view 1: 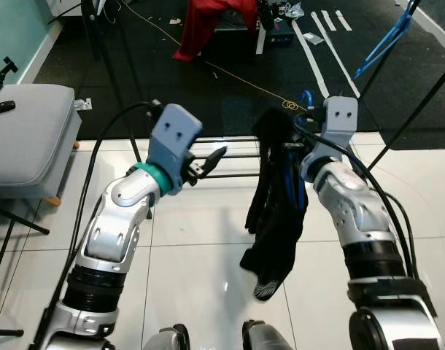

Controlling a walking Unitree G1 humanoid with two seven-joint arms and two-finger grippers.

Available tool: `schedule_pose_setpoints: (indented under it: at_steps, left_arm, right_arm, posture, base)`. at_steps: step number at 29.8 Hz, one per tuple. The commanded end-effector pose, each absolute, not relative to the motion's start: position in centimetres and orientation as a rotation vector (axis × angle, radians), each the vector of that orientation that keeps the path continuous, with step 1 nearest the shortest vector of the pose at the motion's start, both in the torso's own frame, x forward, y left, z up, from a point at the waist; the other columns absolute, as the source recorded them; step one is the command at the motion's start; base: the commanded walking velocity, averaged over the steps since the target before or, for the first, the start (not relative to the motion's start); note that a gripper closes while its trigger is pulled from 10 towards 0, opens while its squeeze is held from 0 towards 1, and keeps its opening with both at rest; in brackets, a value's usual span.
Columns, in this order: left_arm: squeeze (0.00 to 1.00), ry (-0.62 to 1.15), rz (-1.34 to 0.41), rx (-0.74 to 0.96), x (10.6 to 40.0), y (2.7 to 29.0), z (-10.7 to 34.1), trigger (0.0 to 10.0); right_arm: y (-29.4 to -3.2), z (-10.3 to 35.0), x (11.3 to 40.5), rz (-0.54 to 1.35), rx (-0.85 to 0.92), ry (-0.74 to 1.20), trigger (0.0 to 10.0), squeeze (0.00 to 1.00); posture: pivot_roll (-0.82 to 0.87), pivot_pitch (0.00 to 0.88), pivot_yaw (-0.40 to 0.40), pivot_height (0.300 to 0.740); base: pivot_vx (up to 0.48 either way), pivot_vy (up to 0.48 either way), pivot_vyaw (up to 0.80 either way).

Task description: Hang hanger

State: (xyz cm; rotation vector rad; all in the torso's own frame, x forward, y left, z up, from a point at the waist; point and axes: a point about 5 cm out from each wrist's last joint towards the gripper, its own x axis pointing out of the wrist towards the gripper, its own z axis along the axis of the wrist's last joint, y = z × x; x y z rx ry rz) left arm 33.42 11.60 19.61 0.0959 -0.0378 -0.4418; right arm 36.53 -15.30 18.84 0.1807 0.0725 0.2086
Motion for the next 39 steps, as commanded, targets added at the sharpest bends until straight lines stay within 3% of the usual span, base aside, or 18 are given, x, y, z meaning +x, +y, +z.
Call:
schedule_pose_setpoints:
  at_steps: [1,7,20,39]
  left_arm:
    - [0.0,0.085,-0.326,0.007,33.7,12.8,16.9,10.0]
    - [0.0,0.095,-0.223,0.039,33.7,13.9,15.1,10.0]
    - [0.0,-0.068,-0.149,-0.038,34.4,13.0,18.5,10.0]
    - [0.0,-0.068,-0.181,0.003,34.2,12.4,18.7,10.0]
  right_arm:
    - [-15.5,19.6,36.1,0.249,0.271,0.038,10.0,0.0]
    - [-16.3,19.6,35.6,0.209,0.28,-0.024,10.0,0.0]
    - [-16.4,21.2,34.8,0.201,-0.001,-0.163,10.0,0.0]
    - [-16.7,21.3,34.8,0.206,0.038,-0.162,10.0,0.0]
  posture:
    - [-0.1,0.067,0.038,0.74]
    - [-0.1,0.066,0.053,0.74]
    - [-0.09,0.069,0.041,0.74]
    - [-0.09,0.076,0.041,0.74]
  base:
    - [0.0,0.0,0.0]
    - [0.0,0.0,0.0]
    - [0.0,0.0,0.0]
    - [0.0,0.0,0.0]
